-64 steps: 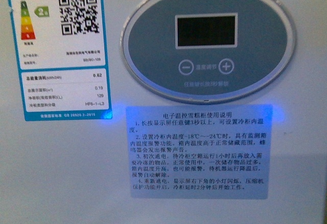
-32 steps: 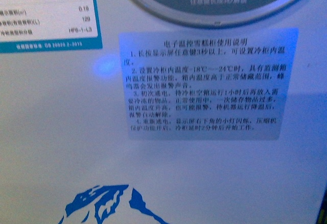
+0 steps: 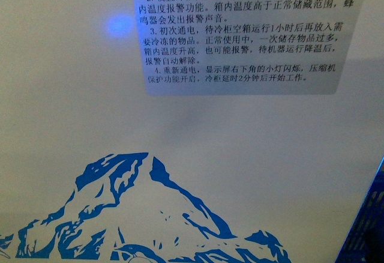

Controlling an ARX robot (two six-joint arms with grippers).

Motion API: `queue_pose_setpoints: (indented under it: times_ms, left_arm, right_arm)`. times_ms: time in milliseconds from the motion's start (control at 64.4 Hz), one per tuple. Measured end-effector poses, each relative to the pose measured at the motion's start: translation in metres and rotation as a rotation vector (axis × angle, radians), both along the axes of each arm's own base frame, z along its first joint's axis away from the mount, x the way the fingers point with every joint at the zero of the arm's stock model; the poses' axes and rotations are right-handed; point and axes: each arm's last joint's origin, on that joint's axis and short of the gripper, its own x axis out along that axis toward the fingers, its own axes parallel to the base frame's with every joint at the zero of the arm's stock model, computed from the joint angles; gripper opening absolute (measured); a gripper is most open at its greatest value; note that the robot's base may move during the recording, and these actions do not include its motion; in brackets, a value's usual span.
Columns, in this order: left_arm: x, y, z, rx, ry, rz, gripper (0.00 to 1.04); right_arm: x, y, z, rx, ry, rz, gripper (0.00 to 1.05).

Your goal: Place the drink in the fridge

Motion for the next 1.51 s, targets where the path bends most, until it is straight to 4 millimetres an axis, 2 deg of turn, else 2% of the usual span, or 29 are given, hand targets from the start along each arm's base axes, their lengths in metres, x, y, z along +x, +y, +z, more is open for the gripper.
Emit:
queue_pose_setpoints:
  times_ms: [233,481,668,916,1273,1506]
  left_arm:
    - [0.0,0.0,0.0,0.0,0.0,0.0,0.97]
    - [0.0,0.0,0.0,0.0,0.0,0.0,0.97]
    - [0.0,0.0,0.0,0.0,0.0,0.0,0.97]
    - [0.0,0.0,0.0,0.0,0.0,0.0,0.97]
    - [0.0,0.0,0.0,0.0,0.0,0.0,0.97]
    - [0.0,0.0,0.0,0.0,0.0,0.0,0.97]
  right_arm:
    - [0.001,-0.004,-0.036,-0.03,0.048,-0.006,0.97]
    - [-0.003,-0.011,-0.064,-0.002,0.078,-0.042,0.97]
    - [-0.004,-0.018,-0.074,0.03,0.072,-0.103,0.97]
    - [-0.016,-0.025,-0.091,0.064,0.066,-0.191,0.97]
    - [-0.017,-0.034,-0.1,0.111,0.011,-0.292,0.97]
    - [-0.016,-0.034,-0.106,0.19,-0.014,-0.329,0.69]
